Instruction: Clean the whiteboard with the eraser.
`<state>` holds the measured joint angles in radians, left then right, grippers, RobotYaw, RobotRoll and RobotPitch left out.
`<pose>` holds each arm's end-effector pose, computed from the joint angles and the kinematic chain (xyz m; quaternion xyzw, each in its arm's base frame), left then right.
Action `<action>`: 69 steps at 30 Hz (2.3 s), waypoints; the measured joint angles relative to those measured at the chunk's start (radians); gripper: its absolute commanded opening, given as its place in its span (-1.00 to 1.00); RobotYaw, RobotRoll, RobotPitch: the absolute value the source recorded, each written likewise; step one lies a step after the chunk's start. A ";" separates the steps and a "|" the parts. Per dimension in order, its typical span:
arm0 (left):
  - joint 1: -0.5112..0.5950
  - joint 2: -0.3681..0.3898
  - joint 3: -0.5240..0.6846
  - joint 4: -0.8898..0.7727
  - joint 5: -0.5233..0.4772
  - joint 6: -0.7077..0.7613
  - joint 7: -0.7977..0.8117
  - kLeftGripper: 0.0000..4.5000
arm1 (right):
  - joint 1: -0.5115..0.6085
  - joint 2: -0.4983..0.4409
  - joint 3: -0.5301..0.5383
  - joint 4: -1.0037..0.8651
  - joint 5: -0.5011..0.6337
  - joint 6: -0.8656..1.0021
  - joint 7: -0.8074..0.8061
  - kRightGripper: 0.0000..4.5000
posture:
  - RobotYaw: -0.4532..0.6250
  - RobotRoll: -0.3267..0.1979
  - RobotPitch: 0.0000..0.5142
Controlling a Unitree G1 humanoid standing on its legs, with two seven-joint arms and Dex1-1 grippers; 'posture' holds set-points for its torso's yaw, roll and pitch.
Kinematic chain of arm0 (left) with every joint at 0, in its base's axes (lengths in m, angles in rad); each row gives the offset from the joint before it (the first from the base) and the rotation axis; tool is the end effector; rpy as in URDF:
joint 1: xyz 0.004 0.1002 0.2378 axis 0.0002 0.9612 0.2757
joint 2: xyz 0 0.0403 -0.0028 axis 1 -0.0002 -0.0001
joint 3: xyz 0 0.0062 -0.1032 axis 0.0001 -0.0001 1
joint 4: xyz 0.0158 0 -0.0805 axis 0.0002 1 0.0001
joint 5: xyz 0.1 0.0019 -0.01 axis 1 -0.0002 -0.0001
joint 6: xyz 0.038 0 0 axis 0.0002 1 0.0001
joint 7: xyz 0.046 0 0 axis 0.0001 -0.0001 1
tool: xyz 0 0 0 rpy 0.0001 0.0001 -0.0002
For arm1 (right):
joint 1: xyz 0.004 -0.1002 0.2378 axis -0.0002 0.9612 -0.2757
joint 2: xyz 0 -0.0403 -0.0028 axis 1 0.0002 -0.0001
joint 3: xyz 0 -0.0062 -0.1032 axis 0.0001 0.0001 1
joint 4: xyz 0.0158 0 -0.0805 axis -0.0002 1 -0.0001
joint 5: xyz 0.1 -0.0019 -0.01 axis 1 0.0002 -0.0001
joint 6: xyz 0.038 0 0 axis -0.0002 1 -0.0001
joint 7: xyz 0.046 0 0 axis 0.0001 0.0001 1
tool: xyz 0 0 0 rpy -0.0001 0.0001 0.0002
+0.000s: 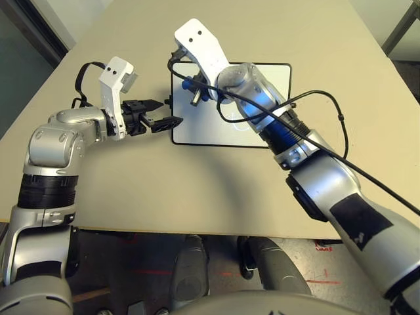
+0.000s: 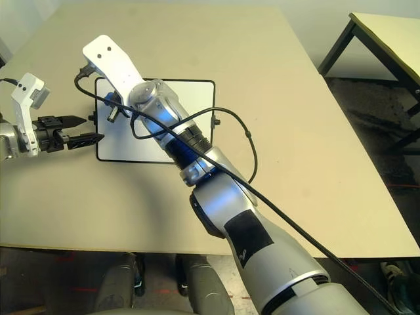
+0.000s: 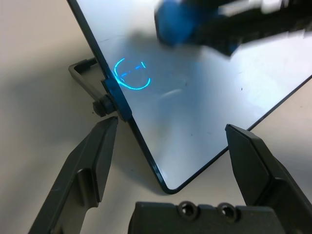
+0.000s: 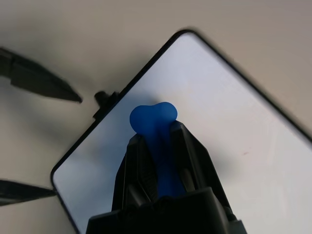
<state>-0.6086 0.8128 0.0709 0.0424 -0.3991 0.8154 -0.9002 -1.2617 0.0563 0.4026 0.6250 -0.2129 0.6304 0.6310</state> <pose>0.2744 0.2750 0.2187 0.1040 0.1552 -0.3460 0.9194 0.3277 0.0086 0.2395 -0.3447 0.0687 0.4373 0.8278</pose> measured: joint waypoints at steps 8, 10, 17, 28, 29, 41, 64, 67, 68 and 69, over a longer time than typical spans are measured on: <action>0.000 0.000 0.000 0.000 0.000 0.000 0.000 1.00 | 0.118 -0.002 0.088 -0.108 -0.017 0.068 0.056 -0.74 | -0.09 0.25 -0.31; 0.000 0.000 0.000 0.000 0.000 0.000 0.000 1.00 | 0.119 -0.004 0.089 -0.107 -0.020 0.067 0.055 -0.74 | -0.08 0.25 -0.31; 0.000 0.002 0.000 0.000 0.000 0.000 -0.002 1.00 | 0.023 -0.013 0.036 0.007 -0.018 0.019 -0.002 -0.74 | -0.09 0.25 -0.31; -0.001 0.002 0.000 0.000 -0.001 0.000 -0.002 1.00 | 0.033 0.006 0.017 0.015 -0.017 0.008 0.002 -0.74 | -0.08 0.25 -0.32; -0.001 0.002 0.000 0.000 -0.001 0.000 -0.002 1.00 | 0.048 0.009 0.028 -0.003 -0.019 0.019 0.013 -0.74 | -0.07 0.25 -0.32; -0.007 0.025 0.000 0.010 -0.001 0.001 -0.002 1.00 | 0.078 0.010 0.078 -0.010 -0.019 0.050 0.043 -0.74 | -0.06 0.25 -0.34; -0.016 0.025 0.000 0.012 -0.004 0.014 -0.001 1.00 | 0.053 0.011 0.076 -0.002 -0.024 0.103 0.064 -0.74 | -0.07 0.25 -0.34; -0.015 0.025 0.000 0.012 -0.004 0.018 0.000 1.00 | 0.050 0.012 0.075 0.010 -0.024 0.098 0.060 -0.74 | -0.07 0.25 -0.34; -0.015 0.025 0.000 0.011 -0.004 0.019 0.001 1.00 | 0.040 0.014 0.072 0.025 -0.021 0.091 0.058 -0.74 | -0.07 0.25 -0.34; -0.015 0.024 0.000 0.009 -0.004 0.019 0.001 1.00 | 0.026 0.017 0.066 0.045 -0.020 0.081 0.050 -0.74 | -0.07 0.25 -0.34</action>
<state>-0.6234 0.8371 0.0714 0.0513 -0.4033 0.8342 -0.8990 -1.2359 0.0732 0.4684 0.6705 -0.2326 0.7116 0.6813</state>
